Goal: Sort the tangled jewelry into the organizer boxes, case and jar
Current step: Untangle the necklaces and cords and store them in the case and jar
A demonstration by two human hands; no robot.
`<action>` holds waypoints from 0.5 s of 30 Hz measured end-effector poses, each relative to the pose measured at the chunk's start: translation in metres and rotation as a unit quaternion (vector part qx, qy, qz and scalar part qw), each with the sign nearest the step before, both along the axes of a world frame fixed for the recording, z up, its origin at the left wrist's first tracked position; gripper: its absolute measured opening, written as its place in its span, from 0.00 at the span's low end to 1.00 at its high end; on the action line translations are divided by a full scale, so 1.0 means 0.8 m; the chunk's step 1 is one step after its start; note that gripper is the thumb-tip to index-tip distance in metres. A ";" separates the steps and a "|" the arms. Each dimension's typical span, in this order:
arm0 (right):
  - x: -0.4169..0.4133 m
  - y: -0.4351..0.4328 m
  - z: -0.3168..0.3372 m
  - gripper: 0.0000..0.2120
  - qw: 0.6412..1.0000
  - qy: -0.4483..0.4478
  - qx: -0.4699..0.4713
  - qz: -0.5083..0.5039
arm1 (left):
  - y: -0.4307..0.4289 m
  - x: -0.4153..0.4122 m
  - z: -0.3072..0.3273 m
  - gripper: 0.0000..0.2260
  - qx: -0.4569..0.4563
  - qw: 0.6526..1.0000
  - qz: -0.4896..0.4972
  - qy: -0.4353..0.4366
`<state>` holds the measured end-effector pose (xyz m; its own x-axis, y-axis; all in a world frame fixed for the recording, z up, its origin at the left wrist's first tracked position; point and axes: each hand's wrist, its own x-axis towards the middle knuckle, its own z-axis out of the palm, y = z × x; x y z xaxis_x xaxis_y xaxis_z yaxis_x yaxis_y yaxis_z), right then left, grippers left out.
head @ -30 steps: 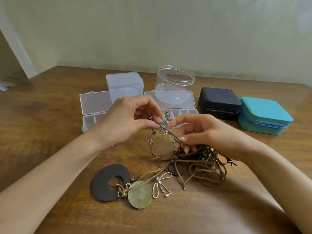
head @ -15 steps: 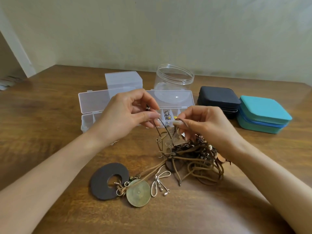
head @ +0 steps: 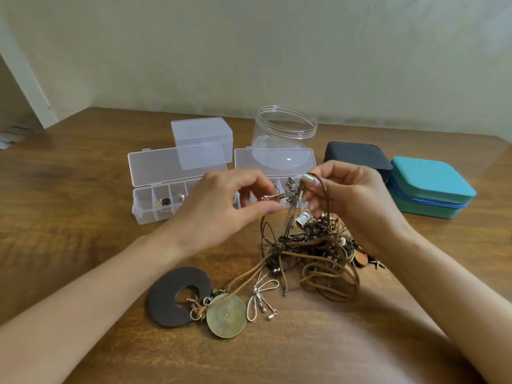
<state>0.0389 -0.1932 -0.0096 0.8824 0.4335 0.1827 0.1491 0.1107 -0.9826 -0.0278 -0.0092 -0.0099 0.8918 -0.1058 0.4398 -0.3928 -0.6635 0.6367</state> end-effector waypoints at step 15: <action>0.012 -0.026 0.017 0.08 0.992 0.005 0.078 0.098 | 0.016 0.003 0.015 0.08 -0.309 0.950 0.004 0.045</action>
<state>0.0481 -0.2138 0.0042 0.7865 0.5636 0.2526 0.1003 0.2870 -0.9527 -0.0255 0.0035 0.0024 0.9287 0.1541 0.3373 -0.3147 -0.1540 0.9366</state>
